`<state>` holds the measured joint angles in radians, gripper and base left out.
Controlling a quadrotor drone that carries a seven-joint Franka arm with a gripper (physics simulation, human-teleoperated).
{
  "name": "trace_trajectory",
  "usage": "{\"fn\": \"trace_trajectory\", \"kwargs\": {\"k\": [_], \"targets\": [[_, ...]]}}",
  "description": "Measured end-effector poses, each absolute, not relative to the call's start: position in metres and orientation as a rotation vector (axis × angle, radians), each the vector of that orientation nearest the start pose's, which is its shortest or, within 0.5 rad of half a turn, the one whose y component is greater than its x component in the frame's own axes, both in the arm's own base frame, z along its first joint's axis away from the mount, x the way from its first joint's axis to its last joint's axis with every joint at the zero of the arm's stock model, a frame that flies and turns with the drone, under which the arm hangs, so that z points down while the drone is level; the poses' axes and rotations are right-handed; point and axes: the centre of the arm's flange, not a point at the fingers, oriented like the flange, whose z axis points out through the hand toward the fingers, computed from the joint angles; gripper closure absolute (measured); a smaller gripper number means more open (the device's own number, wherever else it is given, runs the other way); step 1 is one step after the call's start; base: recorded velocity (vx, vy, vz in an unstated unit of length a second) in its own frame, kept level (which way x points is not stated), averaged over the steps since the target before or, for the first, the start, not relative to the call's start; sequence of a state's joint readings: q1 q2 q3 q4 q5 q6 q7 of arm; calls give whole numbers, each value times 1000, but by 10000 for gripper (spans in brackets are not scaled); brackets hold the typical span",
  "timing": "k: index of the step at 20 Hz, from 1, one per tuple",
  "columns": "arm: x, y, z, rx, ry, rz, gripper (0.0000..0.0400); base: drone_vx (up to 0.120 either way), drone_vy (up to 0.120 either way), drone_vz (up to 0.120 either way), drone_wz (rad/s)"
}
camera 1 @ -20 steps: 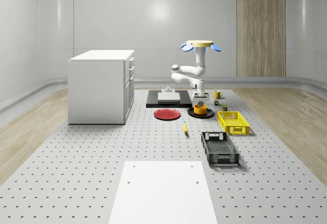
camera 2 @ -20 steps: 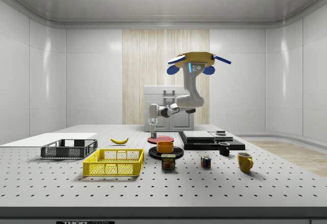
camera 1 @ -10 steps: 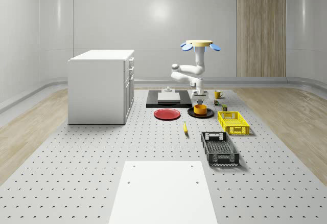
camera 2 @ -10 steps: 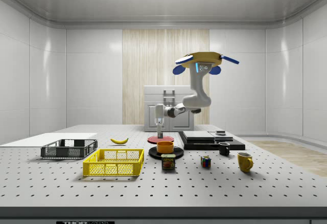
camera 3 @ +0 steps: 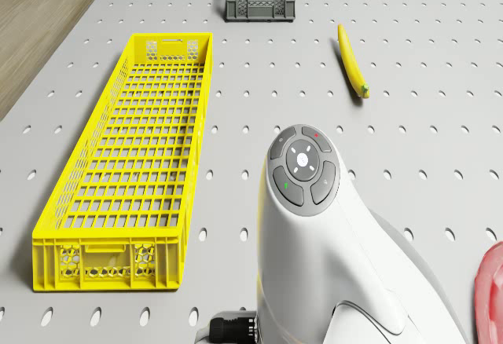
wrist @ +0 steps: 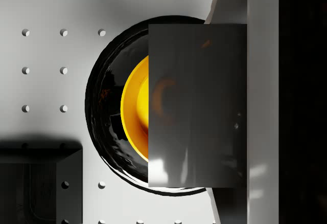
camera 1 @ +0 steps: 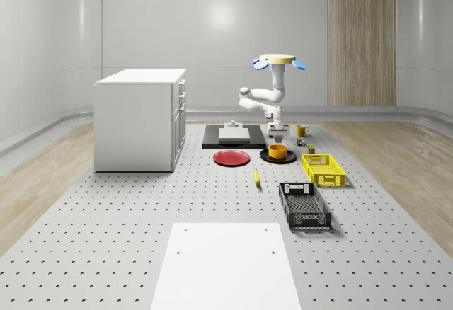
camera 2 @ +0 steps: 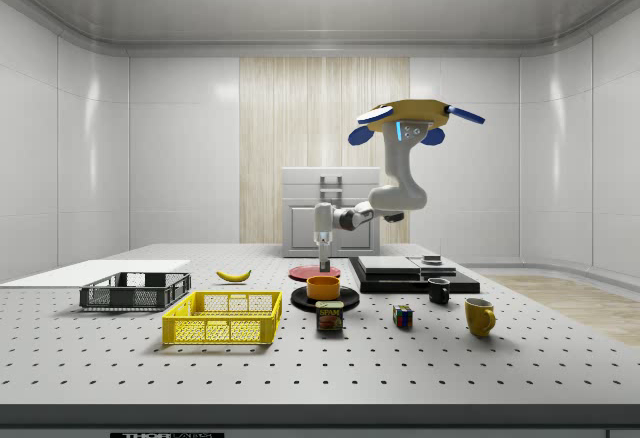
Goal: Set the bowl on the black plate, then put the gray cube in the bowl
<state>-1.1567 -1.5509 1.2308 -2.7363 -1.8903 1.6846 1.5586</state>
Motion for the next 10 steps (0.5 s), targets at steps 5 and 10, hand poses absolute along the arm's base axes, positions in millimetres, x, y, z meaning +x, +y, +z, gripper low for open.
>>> {"fn": "trace_trajectory", "kwargs": {"k": [5,10], "targets": [[333,50,560,1,-2,786,150,0,0,0,0],[333,50,582,1,-2,786,150,0,0,0,0]]}}
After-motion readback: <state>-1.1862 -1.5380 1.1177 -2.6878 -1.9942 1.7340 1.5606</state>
